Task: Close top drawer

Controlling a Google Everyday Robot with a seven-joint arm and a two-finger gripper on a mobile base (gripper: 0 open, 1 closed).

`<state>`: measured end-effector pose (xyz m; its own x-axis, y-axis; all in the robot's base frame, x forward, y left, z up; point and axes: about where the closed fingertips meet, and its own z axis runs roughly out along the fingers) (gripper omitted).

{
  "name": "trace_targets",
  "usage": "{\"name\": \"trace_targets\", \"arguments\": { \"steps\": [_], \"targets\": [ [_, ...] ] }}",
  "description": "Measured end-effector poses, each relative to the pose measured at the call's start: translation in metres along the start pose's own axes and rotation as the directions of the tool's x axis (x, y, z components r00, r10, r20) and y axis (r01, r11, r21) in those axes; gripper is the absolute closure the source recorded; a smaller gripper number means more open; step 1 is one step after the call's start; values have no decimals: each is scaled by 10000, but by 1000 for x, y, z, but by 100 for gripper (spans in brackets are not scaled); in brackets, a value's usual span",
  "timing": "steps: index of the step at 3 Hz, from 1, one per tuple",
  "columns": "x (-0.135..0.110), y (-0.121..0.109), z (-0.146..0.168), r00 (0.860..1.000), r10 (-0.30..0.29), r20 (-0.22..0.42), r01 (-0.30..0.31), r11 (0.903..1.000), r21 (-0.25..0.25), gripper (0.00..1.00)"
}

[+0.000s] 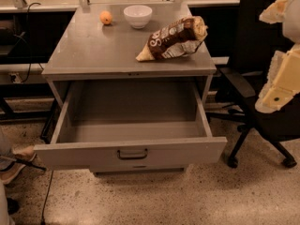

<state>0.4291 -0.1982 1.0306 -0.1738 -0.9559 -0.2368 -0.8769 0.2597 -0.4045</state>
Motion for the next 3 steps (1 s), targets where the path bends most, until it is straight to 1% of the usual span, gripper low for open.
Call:
{"name": "trace_targets", "arguments": {
  "steps": [1, 2, 3],
  "targets": [
    [0, 0, 0, 10000, -1, 1, 1, 10000, 2, 0],
    [0, 3, 1, 9996, 260, 59, -259, 9996, -91, 0],
    [1, 29, 20, 9956, 937, -100, -941, 9933, -676, 0]
  ]
}}
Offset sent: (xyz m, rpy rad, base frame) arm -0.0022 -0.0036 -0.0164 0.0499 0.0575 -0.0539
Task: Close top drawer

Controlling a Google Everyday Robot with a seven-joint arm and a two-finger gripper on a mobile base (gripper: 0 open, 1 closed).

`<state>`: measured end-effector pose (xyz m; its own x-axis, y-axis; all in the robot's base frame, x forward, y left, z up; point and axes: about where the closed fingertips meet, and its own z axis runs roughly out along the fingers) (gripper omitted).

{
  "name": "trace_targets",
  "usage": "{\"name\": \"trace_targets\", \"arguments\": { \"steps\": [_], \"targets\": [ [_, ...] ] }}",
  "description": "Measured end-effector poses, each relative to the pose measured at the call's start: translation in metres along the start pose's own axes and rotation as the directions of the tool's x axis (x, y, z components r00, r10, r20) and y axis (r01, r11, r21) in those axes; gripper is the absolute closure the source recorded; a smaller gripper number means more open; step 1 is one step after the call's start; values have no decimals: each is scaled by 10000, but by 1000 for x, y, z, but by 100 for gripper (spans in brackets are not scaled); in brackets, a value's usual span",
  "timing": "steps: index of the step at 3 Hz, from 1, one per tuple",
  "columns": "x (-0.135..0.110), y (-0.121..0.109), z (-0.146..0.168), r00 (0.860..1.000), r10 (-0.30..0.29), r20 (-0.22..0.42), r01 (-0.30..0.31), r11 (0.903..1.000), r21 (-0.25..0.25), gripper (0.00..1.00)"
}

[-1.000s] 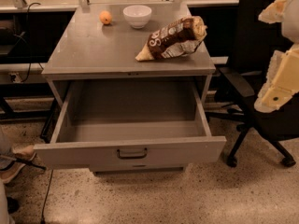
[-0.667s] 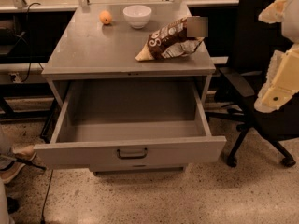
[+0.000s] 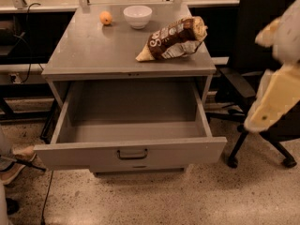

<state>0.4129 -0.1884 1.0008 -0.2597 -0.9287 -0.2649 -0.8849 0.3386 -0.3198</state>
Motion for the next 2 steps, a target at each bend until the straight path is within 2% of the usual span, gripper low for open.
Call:
{"name": "trace_targets", "arguments": {
  "steps": [1, 2],
  "targets": [
    [12, 45, 64, 9974, 542, -481, -608, 9873, -1470, 0],
    [30, 82, 125, 9910, 994, -892, -1202, 9551, -2709, 0]
  ]
}}
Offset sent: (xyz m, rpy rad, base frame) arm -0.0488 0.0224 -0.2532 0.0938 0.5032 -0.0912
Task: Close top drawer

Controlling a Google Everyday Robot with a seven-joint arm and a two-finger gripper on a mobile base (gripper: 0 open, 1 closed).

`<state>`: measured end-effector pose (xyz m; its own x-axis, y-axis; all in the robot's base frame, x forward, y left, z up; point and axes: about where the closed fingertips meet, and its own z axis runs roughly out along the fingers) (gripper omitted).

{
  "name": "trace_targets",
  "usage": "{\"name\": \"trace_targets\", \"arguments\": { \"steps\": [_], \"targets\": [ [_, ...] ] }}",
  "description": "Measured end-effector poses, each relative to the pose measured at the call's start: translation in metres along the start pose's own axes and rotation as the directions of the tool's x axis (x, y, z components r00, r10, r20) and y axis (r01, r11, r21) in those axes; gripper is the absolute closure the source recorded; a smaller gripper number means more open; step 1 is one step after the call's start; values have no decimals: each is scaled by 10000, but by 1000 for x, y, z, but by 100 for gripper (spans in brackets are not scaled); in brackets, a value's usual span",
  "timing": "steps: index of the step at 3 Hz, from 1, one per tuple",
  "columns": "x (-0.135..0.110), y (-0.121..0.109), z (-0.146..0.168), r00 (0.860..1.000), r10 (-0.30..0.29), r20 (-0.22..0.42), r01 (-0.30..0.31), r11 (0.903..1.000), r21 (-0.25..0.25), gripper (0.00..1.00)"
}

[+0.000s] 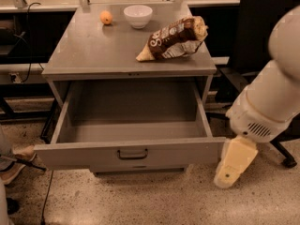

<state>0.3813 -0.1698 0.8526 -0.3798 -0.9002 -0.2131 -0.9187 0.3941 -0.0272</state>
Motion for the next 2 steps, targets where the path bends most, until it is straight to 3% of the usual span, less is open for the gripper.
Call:
{"name": "trace_targets", "arguments": {
  "steps": [1, 2],
  "targets": [
    [10, 13, 53, 9967, 307, -752, -332, 9989, -327, 0],
    [15, 16, 58, 9949, 416, -919, -450, 9984, -348, 0]
  ]
}}
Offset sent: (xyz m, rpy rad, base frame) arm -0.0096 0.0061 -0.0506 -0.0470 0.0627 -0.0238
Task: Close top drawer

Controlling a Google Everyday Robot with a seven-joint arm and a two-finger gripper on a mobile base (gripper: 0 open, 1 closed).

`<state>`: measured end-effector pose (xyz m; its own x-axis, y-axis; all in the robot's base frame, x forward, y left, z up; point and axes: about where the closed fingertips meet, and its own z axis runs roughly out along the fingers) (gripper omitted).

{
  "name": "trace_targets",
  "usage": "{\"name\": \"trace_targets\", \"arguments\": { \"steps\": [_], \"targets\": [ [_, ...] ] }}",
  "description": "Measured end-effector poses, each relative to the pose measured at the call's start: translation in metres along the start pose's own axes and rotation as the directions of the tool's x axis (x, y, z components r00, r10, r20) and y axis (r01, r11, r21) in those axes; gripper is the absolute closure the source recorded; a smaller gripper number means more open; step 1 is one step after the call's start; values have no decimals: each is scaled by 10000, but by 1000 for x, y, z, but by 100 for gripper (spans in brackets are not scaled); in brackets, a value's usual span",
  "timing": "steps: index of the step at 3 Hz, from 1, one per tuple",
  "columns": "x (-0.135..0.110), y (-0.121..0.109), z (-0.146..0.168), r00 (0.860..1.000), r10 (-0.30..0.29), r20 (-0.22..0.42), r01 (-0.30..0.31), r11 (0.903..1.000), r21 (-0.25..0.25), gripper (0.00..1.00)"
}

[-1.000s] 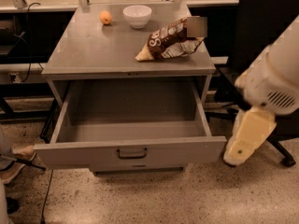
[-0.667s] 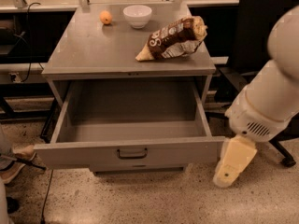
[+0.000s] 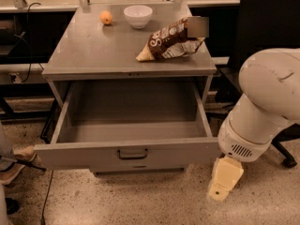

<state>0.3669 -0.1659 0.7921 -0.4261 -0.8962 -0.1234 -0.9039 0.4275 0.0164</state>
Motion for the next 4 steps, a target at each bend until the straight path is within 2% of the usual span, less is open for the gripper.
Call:
{"name": "trace_targets", "arguments": {
  "steps": [1, 2, 3, 4],
  "targets": [
    [2, 5, 9, 9997, -179, 177, 186, 9990, -403, 0],
    [-3, 13, 42, 9940, -656, 873, 771, 9879, -1345, 0],
    [-17, 20, 79, 9768, -1044, 1868, 1409, 9708, -1942, 17],
    [-38, 19, 107, 9563, -992, 2750, 1525, 9719, -1796, 41]
  ]
}}
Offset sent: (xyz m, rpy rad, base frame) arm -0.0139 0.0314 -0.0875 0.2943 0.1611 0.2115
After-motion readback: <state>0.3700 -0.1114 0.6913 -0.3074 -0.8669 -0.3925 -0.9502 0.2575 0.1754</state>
